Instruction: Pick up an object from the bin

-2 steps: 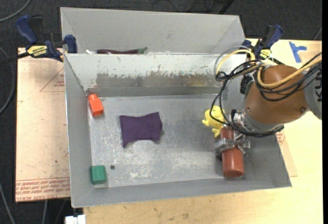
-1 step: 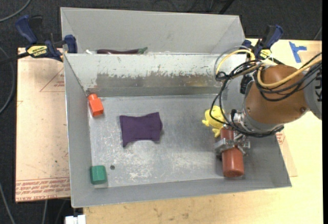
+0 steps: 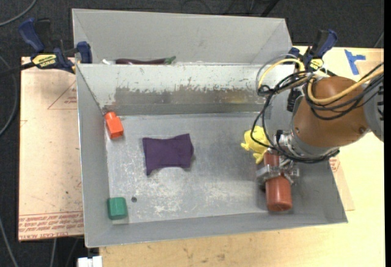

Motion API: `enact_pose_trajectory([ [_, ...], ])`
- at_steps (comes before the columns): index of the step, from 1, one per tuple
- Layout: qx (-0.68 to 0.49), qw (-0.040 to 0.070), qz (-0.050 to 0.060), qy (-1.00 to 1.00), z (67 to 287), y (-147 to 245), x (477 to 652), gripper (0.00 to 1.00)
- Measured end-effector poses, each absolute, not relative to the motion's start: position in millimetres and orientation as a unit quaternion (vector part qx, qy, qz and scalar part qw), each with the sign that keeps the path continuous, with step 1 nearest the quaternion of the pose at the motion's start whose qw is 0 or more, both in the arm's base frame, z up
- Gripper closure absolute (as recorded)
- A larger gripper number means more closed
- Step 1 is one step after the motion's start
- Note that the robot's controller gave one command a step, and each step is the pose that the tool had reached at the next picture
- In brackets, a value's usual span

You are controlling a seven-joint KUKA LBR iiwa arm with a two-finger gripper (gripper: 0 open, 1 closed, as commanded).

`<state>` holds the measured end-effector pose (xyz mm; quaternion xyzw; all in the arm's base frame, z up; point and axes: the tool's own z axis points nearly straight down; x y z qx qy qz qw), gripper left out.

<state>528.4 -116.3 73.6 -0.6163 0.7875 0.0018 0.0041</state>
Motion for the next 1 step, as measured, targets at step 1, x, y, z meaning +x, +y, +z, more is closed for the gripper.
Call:
enact_pose_trajectory([
  [1,-0.616,0.002,0.004,0.788,86.8,-116.2,526.8,1.0],
])
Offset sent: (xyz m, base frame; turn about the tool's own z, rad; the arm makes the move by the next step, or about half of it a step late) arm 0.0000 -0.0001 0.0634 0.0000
